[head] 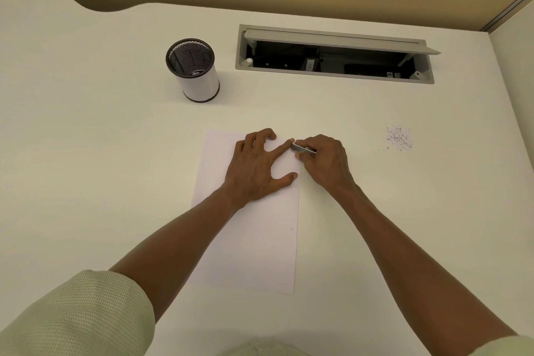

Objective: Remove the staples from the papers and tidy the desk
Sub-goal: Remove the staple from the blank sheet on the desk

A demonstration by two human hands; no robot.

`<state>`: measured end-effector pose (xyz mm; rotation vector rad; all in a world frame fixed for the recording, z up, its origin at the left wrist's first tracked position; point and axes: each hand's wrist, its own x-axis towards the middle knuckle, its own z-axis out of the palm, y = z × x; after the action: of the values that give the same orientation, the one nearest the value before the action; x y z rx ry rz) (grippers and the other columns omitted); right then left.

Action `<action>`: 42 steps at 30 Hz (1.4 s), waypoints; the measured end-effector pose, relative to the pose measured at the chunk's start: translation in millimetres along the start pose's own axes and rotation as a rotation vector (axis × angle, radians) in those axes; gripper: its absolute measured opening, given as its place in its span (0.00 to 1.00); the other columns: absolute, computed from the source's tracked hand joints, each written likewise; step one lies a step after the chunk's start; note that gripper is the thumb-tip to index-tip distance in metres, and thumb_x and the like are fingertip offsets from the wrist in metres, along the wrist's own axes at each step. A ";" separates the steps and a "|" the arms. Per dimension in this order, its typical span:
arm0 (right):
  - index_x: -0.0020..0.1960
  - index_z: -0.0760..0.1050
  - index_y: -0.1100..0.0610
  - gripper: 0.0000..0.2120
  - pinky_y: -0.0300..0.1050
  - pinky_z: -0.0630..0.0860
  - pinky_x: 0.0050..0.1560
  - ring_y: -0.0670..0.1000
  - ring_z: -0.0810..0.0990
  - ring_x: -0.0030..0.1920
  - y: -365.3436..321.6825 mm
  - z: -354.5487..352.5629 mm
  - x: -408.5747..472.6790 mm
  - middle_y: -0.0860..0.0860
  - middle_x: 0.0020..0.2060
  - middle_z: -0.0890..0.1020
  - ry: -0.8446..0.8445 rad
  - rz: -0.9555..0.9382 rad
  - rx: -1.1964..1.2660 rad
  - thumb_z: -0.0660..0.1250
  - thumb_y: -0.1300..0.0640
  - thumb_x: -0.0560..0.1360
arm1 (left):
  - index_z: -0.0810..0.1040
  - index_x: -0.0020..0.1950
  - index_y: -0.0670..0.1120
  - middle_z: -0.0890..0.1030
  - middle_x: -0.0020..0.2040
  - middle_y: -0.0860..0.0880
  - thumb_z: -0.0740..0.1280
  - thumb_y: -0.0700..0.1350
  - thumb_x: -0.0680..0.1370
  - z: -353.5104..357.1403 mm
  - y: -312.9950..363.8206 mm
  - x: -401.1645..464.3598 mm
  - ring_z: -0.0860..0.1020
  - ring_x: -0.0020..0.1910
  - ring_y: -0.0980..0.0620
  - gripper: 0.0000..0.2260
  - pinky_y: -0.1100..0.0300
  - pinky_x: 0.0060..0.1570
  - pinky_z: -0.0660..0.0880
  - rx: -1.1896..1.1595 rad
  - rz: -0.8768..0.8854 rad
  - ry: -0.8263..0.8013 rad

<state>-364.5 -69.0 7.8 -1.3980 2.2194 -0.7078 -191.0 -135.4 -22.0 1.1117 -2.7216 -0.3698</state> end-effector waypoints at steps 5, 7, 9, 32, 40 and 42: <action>0.51 0.84 0.49 0.11 0.50 0.76 0.44 0.53 0.80 0.44 3.1 -10.6 8.3 0.50 0.41 0.84 -0.099 -0.031 0.031 0.72 0.58 0.70 | 0.69 0.75 0.61 0.69 0.68 0.49 0.61 0.71 0.72 -0.9 0.4 0.1 0.68 0.66 0.45 0.33 0.50 0.59 0.68 0.007 -0.006 -0.007; 0.51 0.84 0.50 0.10 0.52 0.77 0.45 0.53 0.80 0.44 5.0 -11.7 9.4 0.51 0.41 0.84 -0.112 -0.044 0.041 0.72 0.59 0.70 | 0.68 0.75 0.61 0.69 0.68 0.50 0.61 0.71 0.72 -1.3 0.8 0.4 0.67 0.66 0.45 0.33 0.50 0.59 0.68 0.005 -0.010 -0.012; 0.51 0.84 0.50 0.10 0.53 0.77 0.46 0.54 0.80 0.44 6.9 -10.9 9.3 0.50 0.42 0.85 -0.116 -0.078 0.029 0.72 0.58 0.70 | 0.68 0.75 0.61 0.69 0.68 0.50 0.61 0.71 0.72 -1.3 1.2 0.4 0.67 0.66 0.46 0.33 0.50 0.59 0.68 0.004 -0.009 -0.012; 0.54 0.82 0.48 0.13 0.49 0.72 0.45 0.51 0.77 0.43 22.0 13.8 -30.4 0.45 0.45 0.83 0.261 -0.155 -0.017 0.71 0.62 0.72 | 0.68 0.76 0.60 0.69 0.68 0.50 0.61 0.71 0.72 -1.7 1.4 -0.5 0.68 0.67 0.45 0.34 0.50 0.60 0.69 0.008 -0.007 -0.007; 0.53 0.83 0.52 0.11 0.51 0.76 0.49 0.51 0.81 0.46 18.7 7.7 -17.9 0.48 0.45 0.84 0.155 -0.055 0.102 0.72 0.58 0.71 | 0.68 0.76 0.61 0.68 0.68 0.50 0.61 0.71 0.72 -1.5 1.1 -0.7 0.68 0.67 0.45 0.33 0.51 0.60 0.68 -0.003 -0.005 -0.013; 0.53 0.83 0.52 0.11 0.50 0.76 0.50 0.52 0.81 0.47 16.7 4.5 -12.6 0.49 0.45 0.84 0.127 -0.047 0.114 0.72 0.59 0.71 | 0.68 0.76 0.61 0.68 0.68 0.50 0.61 0.71 0.72 -1.9 1.2 -0.6 0.68 0.67 0.45 0.33 0.50 0.60 0.68 -0.010 -0.009 -0.015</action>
<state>-368.3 -52.3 -5.1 -1.3874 2.2091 -0.9477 -190.9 -134.5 -19.9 1.1242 -2.7258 -0.3940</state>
